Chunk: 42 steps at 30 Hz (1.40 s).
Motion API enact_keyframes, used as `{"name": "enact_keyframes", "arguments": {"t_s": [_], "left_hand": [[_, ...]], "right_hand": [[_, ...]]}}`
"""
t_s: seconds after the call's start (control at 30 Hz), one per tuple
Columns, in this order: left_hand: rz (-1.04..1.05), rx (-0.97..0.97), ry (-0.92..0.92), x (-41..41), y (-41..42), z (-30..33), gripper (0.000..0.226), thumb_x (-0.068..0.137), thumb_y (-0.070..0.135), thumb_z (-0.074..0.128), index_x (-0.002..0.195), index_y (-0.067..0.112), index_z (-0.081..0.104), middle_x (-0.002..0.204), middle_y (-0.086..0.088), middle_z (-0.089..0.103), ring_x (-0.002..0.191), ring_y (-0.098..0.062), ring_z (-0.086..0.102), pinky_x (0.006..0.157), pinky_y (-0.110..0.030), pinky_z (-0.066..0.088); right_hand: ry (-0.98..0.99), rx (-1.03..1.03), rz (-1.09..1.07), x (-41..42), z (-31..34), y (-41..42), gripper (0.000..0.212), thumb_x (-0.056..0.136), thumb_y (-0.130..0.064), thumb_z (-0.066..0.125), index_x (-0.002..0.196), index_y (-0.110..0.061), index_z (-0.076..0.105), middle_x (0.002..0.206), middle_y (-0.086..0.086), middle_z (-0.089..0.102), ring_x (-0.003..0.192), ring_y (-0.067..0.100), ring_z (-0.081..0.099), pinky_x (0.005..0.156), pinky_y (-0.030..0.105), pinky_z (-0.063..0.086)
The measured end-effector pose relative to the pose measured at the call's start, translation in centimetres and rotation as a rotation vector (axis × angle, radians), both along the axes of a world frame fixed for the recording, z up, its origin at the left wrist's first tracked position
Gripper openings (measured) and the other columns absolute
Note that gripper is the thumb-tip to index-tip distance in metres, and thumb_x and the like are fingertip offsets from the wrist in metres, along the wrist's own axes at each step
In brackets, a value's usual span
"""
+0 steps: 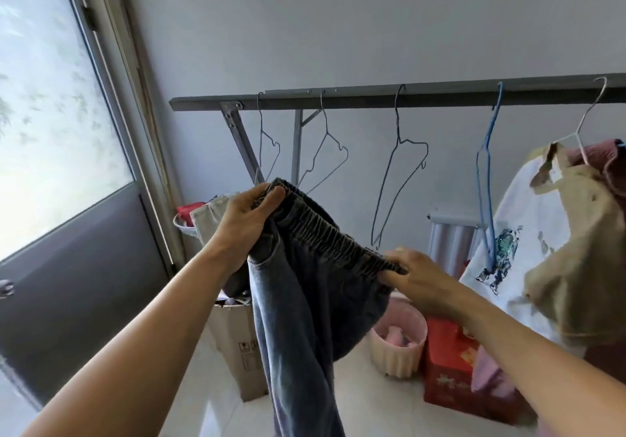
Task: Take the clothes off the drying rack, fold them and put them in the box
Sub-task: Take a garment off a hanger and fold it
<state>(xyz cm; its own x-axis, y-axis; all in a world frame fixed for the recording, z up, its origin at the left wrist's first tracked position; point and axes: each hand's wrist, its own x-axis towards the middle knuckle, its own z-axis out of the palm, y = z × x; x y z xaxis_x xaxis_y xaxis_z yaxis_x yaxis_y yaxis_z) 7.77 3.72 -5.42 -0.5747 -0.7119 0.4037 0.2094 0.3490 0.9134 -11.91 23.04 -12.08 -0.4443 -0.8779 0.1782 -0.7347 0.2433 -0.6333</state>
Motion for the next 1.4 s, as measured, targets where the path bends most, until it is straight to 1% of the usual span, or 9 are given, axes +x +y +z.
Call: {"name": "enact_keyframes", "arguments": {"t_s": [0.1,0.17,0.43,0.57,0.77,1.0,1.17,1.3,1.4], "left_hand": [[0.07,-0.028,-0.149,3.2,-1.8,-0.4,0.012,0.083,0.024,0.075,0.092,0.017,0.078,0.092,-0.01,0.076,0.086,-0.023,0.072,0.087,-0.037,0.057],[0.071,-0.044,-0.233,4.7,-2.5,-0.4,0.017,0.079,0.027,0.078,0.096,0.022,0.079,0.098,-0.01,0.076,0.096,-0.027,0.072,0.091,-0.037,0.056],[0.006,-0.074,-0.257,6.2,-2.5,-0.2,0.018,0.092,0.014,0.064,0.108,0.011,0.071,0.097,-0.005,0.075,0.09,-0.011,0.07,0.078,-0.018,0.054],[0.006,-0.01,-0.267,5.7,-2.1,-1.1,0.017,0.097,0.011,0.056,0.108,0.005,0.068,0.091,-0.003,0.074,0.085,-0.013,0.069,0.073,-0.022,0.056],[0.21,0.04,-0.289,3.3,0.0,-2.5,0.024,0.089,0.026,0.071,0.085,0.003,0.068,0.075,-0.005,0.072,0.072,-0.019,0.066,0.073,-0.037,0.056],[0.111,-0.052,-0.279,0.6,5.2,-1.0,0.061,0.062,0.062,0.07,0.089,0.008,0.06,0.086,-0.017,0.07,0.085,-0.038,0.07,0.076,-0.059,0.057],[0.103,-0.031,-0.231,0.5,6.2,0.4,0.041,0.082,0.052,0.066,0.091,0.013,0.058,0.087,-0.01,0.066,0.085,-0.031,0.07,0.077,-0.055,0.059],[-0.081,0.017,-0.18,1.1,7.0,1.8,0.039,0.102,0.043,0.041,0.094,0.013,0.065,0.09,-0.006,0.073,0.086,-0.017,0.073,0.078,-0.033,0.061],[-0.022,-0.184,-0.272,2.0,6.2,2.8,0.036,0.099,0.048,0.045,0.1,0.022,0.07,0.101,0.002,0.07,0.092,-0.015,0.069,0.082,-0.035,0.06]], "right_hand": [[-0.316,-0.182,-0.04,-1.0,2.9,0.3,0.019,0.088,-0.005,0.064,0.072,-0.007,0.054,0.068,0.009,0.053,0.068,0.021,0.055,0.069,0.039,0.05],[-0.29,-0.221,-0.018,-1.4,4.3,0.2,0.022,0.085,-0.005,0.067,0.07,-0.008,0.051,0.064,0.007,0.046,0.065,0.021,0.047,0.068,0.04,0.042],[-0.426,-0.328,0.089,-0.4,5.8,0.2,0.025,0.085,0.007,0.062,0.077,-0.013,0.05,0.068,0.009,0.052,0.064,0.019,0.051,0.063,0.031,0.04],[-0.611,-0.348,0.037,0.1,5.8,-0.3,0.025,0.086,0.005,0.06,0.078,-0.017,0.053,0.072,0.007,0.057,0.062,0.019,0.054,0.061,0.03,0.045],[-0.394,-0.423,-0.278,2.2,5.3,-2.2,0.019,0.083,-0.014,0.071,0.08,-0.016,0.052,0.074,0.002,0.051,0.068,0.018,0.047,0.061,0.03,0.039],[-0.214,-0.471,-0.212,8.2,5.2,-4.3,0.027,0.087,-0.023,0.071,0.103,-0.016,0.051,0.084,-0.008,0.052,0.073,0.001,0.051,0.059,0.01,0.041],[-0.425,-0.534,-0.136,9.0,5.5,-5.4,0.043,0.086,-0.032,0.072,0.119,-0.018,0.048,0.103,0.0,0.065,0.094,0.015,0.066,0.086,0.033,0.056],[-0.59,-0.542,0.04,9.9,5.6,-5.6,0.061,0.074,-0.05,0.073,0.122,-0.023,0.048,0.109,-0.003,0.067,0.098,0.007,0.066,0.084,0.021,0.053],[-0.647,-0.577,0.028,9.6,5.2,-6.5,0.054,0.085,-0.022,0.074,0.13,-0.022,0.044,0.115,0.0,0.066,0.1,0.008,0.066,0.083,0.019,0.052]]}}
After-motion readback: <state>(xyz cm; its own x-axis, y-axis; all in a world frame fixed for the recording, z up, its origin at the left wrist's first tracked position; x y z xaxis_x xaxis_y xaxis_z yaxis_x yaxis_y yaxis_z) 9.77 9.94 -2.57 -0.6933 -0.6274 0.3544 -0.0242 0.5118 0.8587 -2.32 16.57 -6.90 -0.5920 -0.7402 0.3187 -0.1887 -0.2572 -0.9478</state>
